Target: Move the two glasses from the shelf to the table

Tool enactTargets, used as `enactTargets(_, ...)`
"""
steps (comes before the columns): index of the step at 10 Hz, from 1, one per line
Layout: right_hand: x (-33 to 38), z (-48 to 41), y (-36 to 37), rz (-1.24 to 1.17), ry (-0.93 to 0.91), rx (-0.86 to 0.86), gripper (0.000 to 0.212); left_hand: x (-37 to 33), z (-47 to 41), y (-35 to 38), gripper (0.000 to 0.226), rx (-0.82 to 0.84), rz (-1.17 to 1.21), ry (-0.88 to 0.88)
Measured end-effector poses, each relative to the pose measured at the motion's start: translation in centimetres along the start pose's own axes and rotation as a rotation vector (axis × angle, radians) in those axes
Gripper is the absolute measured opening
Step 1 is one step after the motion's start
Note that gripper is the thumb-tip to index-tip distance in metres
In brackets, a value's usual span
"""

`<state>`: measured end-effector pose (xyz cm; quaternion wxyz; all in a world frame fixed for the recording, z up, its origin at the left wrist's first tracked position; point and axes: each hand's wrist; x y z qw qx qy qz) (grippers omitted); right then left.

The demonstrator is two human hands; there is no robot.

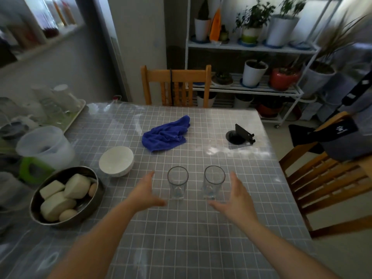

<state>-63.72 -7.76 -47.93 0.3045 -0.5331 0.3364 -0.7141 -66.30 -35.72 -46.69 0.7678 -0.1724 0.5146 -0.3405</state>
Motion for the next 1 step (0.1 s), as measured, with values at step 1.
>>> enactTargets(1,0.44,0.43,-3.77,0.182,-0.139,-0.068,0.117,-0.81,2.67,-2.77,0.121,-0.067,-0.239,0.033)
Point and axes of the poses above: each hand's wrist, its own z-axis away from the middle knuckle, its own y-axis out of the palm, x = y × z, and after that the axes turned 7 degrees about y, right-handed
